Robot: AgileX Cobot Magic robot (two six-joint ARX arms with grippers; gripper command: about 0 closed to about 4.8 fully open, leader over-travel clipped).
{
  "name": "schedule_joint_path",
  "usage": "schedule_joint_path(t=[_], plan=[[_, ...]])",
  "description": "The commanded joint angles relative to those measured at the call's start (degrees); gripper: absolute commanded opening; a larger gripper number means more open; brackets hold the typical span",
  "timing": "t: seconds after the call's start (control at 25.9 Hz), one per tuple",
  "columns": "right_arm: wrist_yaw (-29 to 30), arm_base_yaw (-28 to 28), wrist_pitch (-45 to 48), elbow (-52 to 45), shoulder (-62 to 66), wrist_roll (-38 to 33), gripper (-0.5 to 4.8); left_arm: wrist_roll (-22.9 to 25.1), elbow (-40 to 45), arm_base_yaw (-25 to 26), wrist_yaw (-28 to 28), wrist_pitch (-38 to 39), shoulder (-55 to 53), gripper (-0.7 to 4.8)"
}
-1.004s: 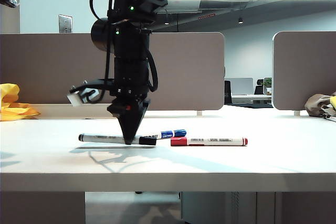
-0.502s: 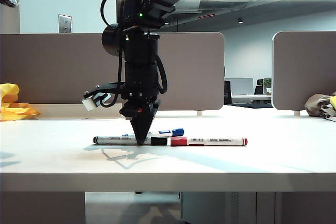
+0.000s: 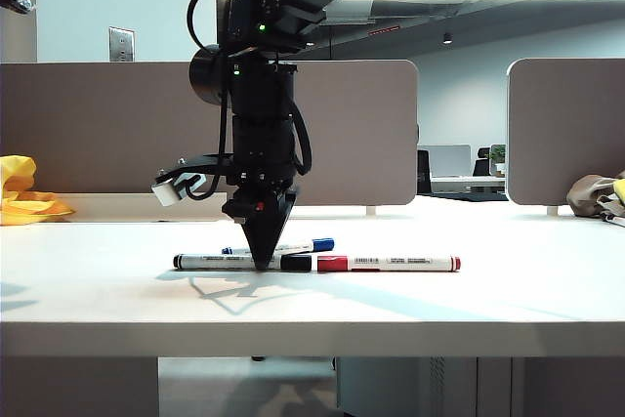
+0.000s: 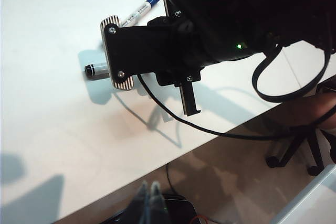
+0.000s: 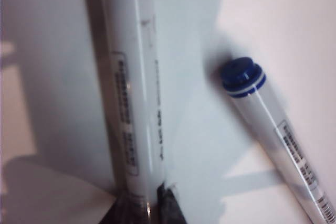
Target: Pick up the markers one by one and line them up horizontally in a straight line on the table.
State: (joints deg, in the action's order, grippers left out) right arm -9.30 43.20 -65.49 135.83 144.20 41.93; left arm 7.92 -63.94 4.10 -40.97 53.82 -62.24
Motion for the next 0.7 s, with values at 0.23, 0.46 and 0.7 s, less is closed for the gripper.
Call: schedule_joint_path(t=[0.23,0.46,0.7], plan=[[0.5,0.1,-2.1,-0.1,-0.1,-0.4,0.64,0.1,-0.2,0.0,-0.4,-0.3,0.3,-0.05],[1.7,0.1,-2.0,-0.1,-0.1,-0.7,1.28,0.1,-0.2,0.0,-0.4,-0.1,0.3,-0.05],[1.5,0.1,-2.0,-0.1,-0.1,-1.4,1.93,0.1,-0.2,0.0,-0.4,-0.2,0.3,-0.05]])
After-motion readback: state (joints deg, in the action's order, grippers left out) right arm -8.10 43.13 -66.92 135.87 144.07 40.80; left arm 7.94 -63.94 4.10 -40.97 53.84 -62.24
